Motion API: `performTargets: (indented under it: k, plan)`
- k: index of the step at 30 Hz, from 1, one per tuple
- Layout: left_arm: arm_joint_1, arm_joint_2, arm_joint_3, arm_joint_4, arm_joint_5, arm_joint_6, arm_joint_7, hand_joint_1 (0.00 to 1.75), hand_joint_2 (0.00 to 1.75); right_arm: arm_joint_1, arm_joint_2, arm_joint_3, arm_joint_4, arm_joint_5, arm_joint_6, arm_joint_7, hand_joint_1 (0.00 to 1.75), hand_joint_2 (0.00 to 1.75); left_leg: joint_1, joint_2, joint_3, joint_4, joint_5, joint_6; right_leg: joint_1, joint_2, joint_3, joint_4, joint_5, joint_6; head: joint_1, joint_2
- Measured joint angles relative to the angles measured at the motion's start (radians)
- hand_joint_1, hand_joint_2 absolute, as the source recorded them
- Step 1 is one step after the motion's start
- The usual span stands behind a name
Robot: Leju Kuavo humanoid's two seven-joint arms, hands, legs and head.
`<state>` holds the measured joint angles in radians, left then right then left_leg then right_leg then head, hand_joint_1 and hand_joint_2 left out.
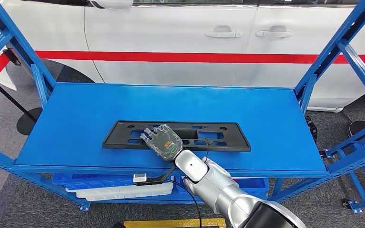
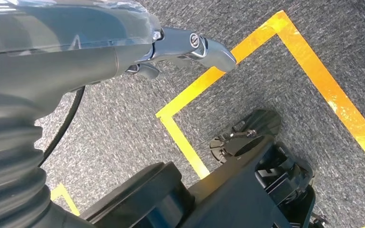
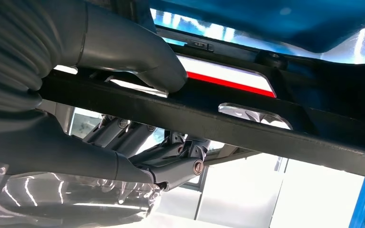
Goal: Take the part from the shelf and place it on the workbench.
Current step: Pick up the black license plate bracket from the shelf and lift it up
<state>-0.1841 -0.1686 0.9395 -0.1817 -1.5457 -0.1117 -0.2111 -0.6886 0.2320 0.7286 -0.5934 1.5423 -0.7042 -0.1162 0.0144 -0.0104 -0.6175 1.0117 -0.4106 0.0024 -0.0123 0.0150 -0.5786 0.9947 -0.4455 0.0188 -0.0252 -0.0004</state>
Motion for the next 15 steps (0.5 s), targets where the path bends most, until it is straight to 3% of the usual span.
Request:
performTargets:
  k: [15]
  plan:
    - [-0.001, 0.0, 0.0, 0.0, 0.02, -0.01, -0.019, 0.0, 1.75, 0.001, -0.001, -0.004, -0.002, -0.025, 0.0, -0.021, 1.75, 1.75, 0.0, 0.0, 0.0, 0.0, 0.0, 0.0, 0.0, 0.0, 0.0, 0.0, 0.0, 0.0, 0.0, 0.0]
